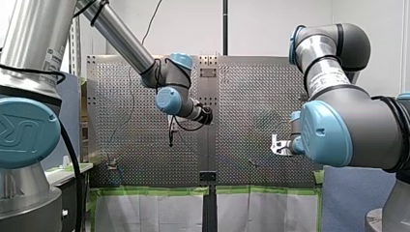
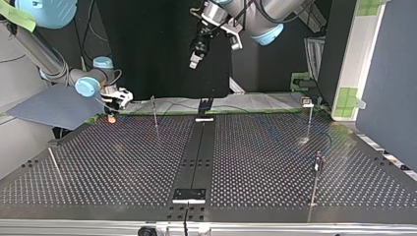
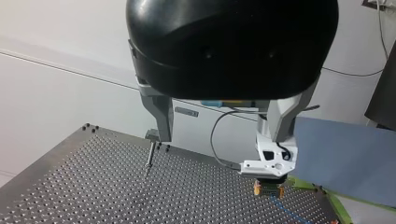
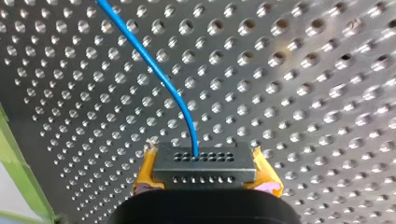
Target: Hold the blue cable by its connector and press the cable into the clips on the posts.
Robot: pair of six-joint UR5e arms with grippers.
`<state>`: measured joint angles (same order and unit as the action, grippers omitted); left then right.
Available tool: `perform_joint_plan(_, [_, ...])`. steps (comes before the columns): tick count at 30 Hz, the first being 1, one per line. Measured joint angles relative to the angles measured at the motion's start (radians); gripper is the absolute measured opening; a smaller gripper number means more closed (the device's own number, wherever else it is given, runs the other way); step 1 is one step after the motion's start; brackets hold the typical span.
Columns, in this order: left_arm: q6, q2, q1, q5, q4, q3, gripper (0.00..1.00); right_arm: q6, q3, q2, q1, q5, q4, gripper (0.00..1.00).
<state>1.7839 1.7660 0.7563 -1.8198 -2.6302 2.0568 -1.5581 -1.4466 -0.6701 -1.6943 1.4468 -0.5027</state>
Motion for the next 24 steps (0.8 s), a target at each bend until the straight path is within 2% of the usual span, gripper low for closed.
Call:
perform_joint_plan(2, [0.0, -0.017, -0.001, 0.001, 0.001, 0.017, 1.0, 0.002, -0.016, -0.018, -0.011, 0.006, 0.001, 0.0])
perform_joint_plan(6, [0.002, -0.057, -0.005, 0.002, 0.002, 0.057, 1.0, -0.002, -0.048, -0.061, -0.048, 0.035, 0.006, 0.0])
perform_joint_plan(9, [0.006, -0.085, -0.005, 0.001, 0.002, 0.085, 1.0, -0.014, -0.06, -0.093, -0.078, 0.055, 0.011, 0.0])
perform_joint_plan(12, [0.018, -0.113, -0.005, 0.001, 0.002, 0.113, 1.0, -0.033, -0.07, -0.125, -0.092, 0.06, 0.01, 0.0])
perform_joint_plan(18, [0.021, -0.175, -0.001, 0.0, 0.004, 0.174, 1.0, -0.059, -0.074, -0.181, -0.088, 0.047, -0.003, 0.0])
perform_joint_plan(24, [0.017, -0.227, -0.004, 0.002, 0.035, 0.217, 1.0, -0.061, -0.078, -0.192, -0.087, 0.03, -0.013, 0.0])
